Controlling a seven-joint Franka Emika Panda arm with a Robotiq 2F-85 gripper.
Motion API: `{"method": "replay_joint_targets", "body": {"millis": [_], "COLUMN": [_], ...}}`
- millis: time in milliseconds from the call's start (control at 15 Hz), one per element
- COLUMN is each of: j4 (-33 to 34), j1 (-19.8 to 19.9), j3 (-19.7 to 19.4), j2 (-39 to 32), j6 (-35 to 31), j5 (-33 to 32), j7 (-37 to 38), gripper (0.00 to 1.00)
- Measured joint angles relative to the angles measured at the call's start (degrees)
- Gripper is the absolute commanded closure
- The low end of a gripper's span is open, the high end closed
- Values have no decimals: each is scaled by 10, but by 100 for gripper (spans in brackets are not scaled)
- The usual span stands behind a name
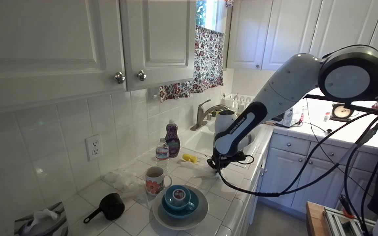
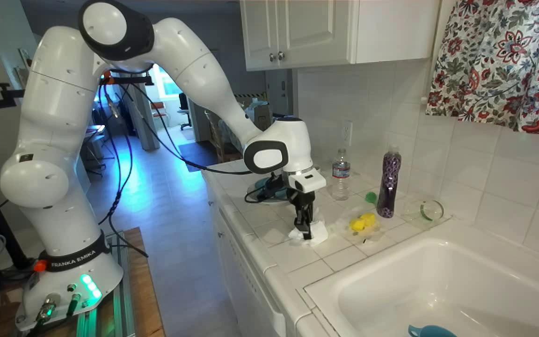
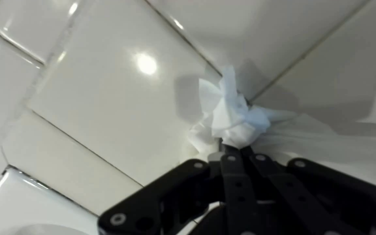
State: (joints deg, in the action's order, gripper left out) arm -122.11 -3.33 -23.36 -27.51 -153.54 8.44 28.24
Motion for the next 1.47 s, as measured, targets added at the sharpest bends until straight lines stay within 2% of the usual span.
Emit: {"method": "replay_joint_targets", "body": {"millis": [267,600,933,1467], "j4": [-31,-17,45,152], "j1": [9,13,20,54], "j3": [15,78,125,134], "j2": [35,37,-1,-61], "j6": [21,25,55,109], "j5": [-26,-28,-27,-21], "j7": [-19,-33,-35,-31], "gripper": [99,99,99,99]}}
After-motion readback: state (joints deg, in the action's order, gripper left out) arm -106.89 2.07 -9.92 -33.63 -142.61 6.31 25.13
